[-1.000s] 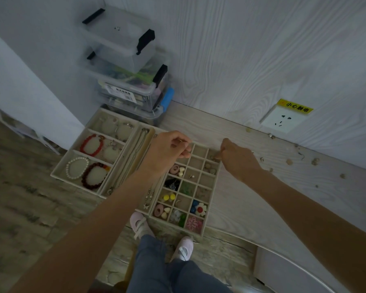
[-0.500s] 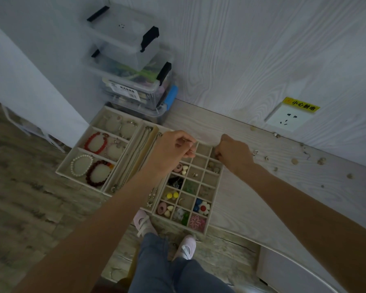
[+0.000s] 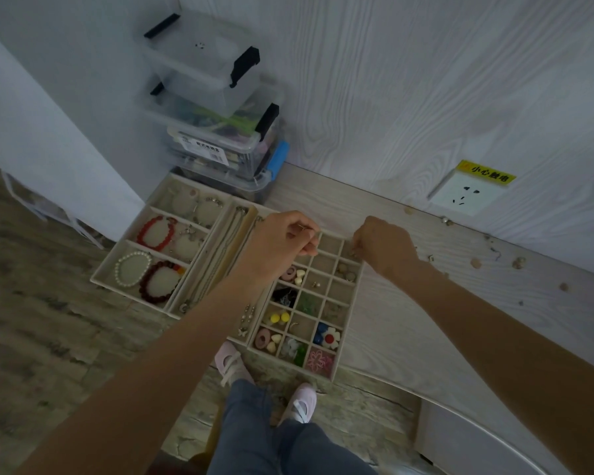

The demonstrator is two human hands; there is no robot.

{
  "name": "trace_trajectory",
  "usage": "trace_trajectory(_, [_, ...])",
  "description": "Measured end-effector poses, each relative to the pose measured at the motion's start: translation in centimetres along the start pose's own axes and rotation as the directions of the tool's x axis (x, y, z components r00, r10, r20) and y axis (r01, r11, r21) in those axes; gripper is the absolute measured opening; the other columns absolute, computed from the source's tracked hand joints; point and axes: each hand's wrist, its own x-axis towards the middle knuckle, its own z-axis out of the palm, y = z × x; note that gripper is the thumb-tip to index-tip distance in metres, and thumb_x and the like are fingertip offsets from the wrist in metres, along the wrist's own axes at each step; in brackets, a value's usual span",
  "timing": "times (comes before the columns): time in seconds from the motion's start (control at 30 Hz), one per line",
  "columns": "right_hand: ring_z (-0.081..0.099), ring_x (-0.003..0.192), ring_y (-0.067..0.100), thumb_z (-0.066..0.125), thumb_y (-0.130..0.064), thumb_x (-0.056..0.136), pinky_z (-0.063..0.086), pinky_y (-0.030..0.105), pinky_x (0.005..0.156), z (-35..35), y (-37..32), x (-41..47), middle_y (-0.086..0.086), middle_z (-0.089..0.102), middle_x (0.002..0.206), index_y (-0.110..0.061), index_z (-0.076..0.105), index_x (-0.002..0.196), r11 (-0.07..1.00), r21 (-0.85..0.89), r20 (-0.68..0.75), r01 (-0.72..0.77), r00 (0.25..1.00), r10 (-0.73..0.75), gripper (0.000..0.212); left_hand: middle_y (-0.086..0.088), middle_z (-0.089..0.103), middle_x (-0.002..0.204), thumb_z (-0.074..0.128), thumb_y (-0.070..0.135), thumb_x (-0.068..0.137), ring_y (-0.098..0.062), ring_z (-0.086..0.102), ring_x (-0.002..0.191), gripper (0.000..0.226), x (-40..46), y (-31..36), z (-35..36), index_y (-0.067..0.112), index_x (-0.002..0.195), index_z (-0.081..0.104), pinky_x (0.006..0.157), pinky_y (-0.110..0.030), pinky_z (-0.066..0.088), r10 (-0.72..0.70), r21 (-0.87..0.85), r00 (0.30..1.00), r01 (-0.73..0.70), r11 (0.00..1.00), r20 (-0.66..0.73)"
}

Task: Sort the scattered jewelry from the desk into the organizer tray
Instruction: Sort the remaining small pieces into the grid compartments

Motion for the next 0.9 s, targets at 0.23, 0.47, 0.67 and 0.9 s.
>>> trace_trajectory(0.23, [0.058, 0.092, 0.025, 0.042, -0.014, 0.097, 0.031, 0.029, 0.063, 1.2, -1.0, -0.5, 0.008, 0.053, 0.112, -0.007, 0.054, 0.107, 0.989, -0.149, -0.015, -0.013, 1.0, 0.011, 0.017, -0.008, 0.069, 0.078, 0.053, -0.001, 0.092, -0.012, 0.069, 0.066, 0.015, 0.0, -0.4, -0.3, 0.009, 0.09, 0.065, 0.064, -0.017, 0.054, 0.009, 0.026, 1.0, -0.008, 1.0, -0.006])
trace_trajectory(0.47, [0.06, 0.091, 0.027, 0.045, 0.003, 0.09, 0.036, 0.031, 0.065, 0.4, -1.6, -0.6, 0.011, 0.055, 0.11, -0.004, 0.058, 0.103, 0.986, -0.161, 0.014, 0.039, 0.999, -0.037, 0.019, -0.011, 0.07, 0.081, 0.053, 0.0, 0.092, -0.015, 0.07, 0.067, 0.014, -0.1, -0.7, -0.5, 0.007, 0.092, 0.065, 0.066, -0.021, 0.055, -0.001, 0.025, 1.0, 0.002, 1.0, -0.023])
trace_trajectory(0.67, [0.061, 0.091, 0.026, 0.047, 0.001, 0.089, 0.036, 0.03, 0.064, -0.1, -1.8, -0.4, 0.009, 0.056, 0.108, -0.005, 0.057, 0.106, 0.979, -0.2, 0.04, 0.043, 0.999, -0.036, 0.021, -0.008, 0.07, 0.078, 0.054, 0.001, 0.091, -0.016, 0.069, 0.067, 0.015, 0.0, -0.4, -0.3, 0.01, 0.089, 0.066, 0.065, -0.021, 0.055, 0.007, 0.035, 1.0, -0.006, 0.999, -0.016])
trace_trajectory(0.9, [0.061, 0.095, 0.024, 0.054, -0.013, 0.089, 0.04, 0.027, 0.069, -1.3, -1.9, -0.6, 0.005, 0.062, 0.108, -0.01, 0.066, 0.102, 0.981, 0.131, 0.034, -0.143, 0.99, 0.14, 0.018, -0.012, 0.066, 0.079, 0.047, -0.008, 0.093, -0.011, 0.068, 0.063, 0.02, -0.1, -0.4, -0.5, 0.003, 0.095, 0.064, 0.063, -0.019, 0.055, -0.023, -0.097, 1.0, 0.025, 0.995, 0.022])
